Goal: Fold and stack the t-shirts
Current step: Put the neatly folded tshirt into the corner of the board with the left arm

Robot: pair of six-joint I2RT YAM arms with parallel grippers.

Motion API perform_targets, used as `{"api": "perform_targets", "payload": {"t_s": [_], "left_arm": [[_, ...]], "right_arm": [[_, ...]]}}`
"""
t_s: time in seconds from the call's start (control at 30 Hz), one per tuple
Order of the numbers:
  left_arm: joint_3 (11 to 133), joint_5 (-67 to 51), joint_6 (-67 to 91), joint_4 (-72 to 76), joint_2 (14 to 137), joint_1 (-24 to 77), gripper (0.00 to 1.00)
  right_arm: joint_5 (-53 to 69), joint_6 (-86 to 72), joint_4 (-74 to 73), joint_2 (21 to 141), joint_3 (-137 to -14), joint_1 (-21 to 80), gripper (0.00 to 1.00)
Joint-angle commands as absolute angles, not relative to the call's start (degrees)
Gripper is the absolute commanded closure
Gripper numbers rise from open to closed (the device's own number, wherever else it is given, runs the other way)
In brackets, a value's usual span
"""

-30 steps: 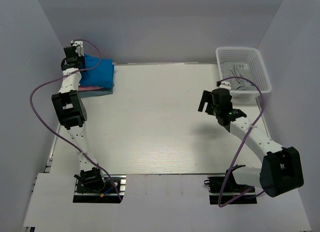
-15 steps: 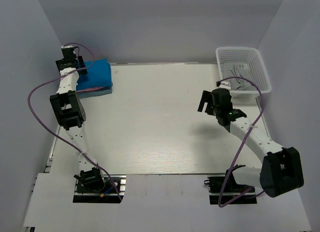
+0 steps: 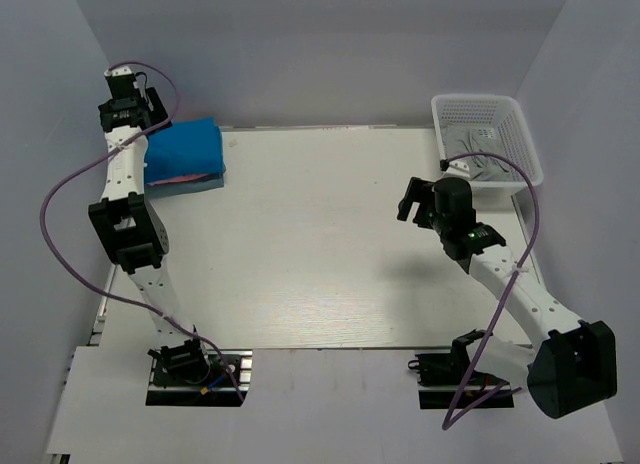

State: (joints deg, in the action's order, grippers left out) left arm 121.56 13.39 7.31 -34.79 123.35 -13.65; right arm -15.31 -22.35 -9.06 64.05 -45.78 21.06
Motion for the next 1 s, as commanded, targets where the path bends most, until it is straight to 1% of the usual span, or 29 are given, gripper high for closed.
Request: {"api": "perform_targets", "payload": {"t_s": [0.0, 0.03, 0.1, 0.13, 0.2, 0.23, 0.27, 0.3, 0.33, 0.37, 0.4, 0.47, 0.5, 0.6, 0.63, 0.7, 0.77, 0.97], "left_arm": [[116.7, 3.8, 11.7, -33.3, 109.6, -10.9, 0.0], [111.6, 3.8, 12.7, -31.7, 107.6, -9.7, 0.0], [106.1, 4.6, 16.9, -28.3, 102.0, -5.9, 0.0], [101.0, 3.6, 18.4, -27.6, 100.2, -4.4, 0.0], [95.2, 1.7, 22.7, -26.2, 96.6, -1.0, 0.0], [87.9, 1.7, 23.7, -23.3, 91.9, 3.0, 0.0], [83.6, 1.7, 25.2, -21.2, 89.1, 5.2, 0.0], [74.9, 0.9, 25.2, -18.9, 86.0, 7.1, 0.0], [70.6, 0.9, 25.9, -16.1, 83.0, 8.9, 0.0], [66.1, 1.7, 26.7, -15.0, 76.8, 11.8, 0.0], [57.1, 2.8, 28.0, -14.2, 73.8, 12.9, 0.0], [49.3, 3.3, 29.9, -13.5, 68.2, 15.3, 0.0], [43.3, 3.3, 31.5, -13.5, 63.6, 15.9, 0.0], [36.8, 2.8, 32.9, -16.2, 57.7, 17.3, 0.0], [36.7, 2.8, 33.6, -17.2, 54.3, 17.8, 0.0], [36.7, 5.3, 33.6, -18.8, 51.7, 17.8, 0.0], [36.7, 6.5, 33.0, -19.3, 48.4, 18.4, 0.0], [34.3, 5.6, 32.4, -18.0, 45.6, 18.4, 0.0]], "right_arm": [[-12.6, -23.6, -7.7, 62.8, -44.8, 21.1, 0.1], [-11.6, -23.9, -7.2, 62.4, -44.6, 21.3, 0.1], [-9.8, -25.2, -5.8, 61.5, -42.4, 21.3, 0.1], [-7.3, -25.7, -4.3, 60.8, -41.6, 21.2, 0.1], [-6.2, -27.1, -3.5, 58.5, -38.6, 21.2, 0.1], [-5.8, -27.7, -3.1, 58.1, -37.9, 21.3, 0.1], [-4.8, -27.9, -3.2, 56.5, -36.7, 21.3, 0.1], [-4.8, -28.4, -3.8, 56.0, -36.1, 21.1, 0.1], [-4.7, -28.7, -4.0, 55.4, -34.3, 21.3, 0.1], [-4.8, -30.5, -4.6, 53.7, -33.7, 21.0, 0.1], [-4.7, -31.0, -4.7, 52.9, -33.1, 21.0, 0.1], [-4.7, -31.9, -4.0, 50.3, -30.2, 21.3, 0.1], [-4.8, -32.3, -3.6, 48.9, -29.5, 21.4, 0.1], [-3.4, -33.4, -1.5, 46.3, -25.1, 21.3, 0.1], [-2.6, -33.3, -0.8, 45.4, -24.3, 21.1, 0.1], [-0.5, -34.1, 3.9, 44.3, -22.7, 21.2, 0.1], [-0.6, -34.2, 4.7, 44.0, -23.0, 21.0, 0.1], [-0.6, -33.0, 4.0, 43.3, -21.8, 21.3, 0.1]]}}
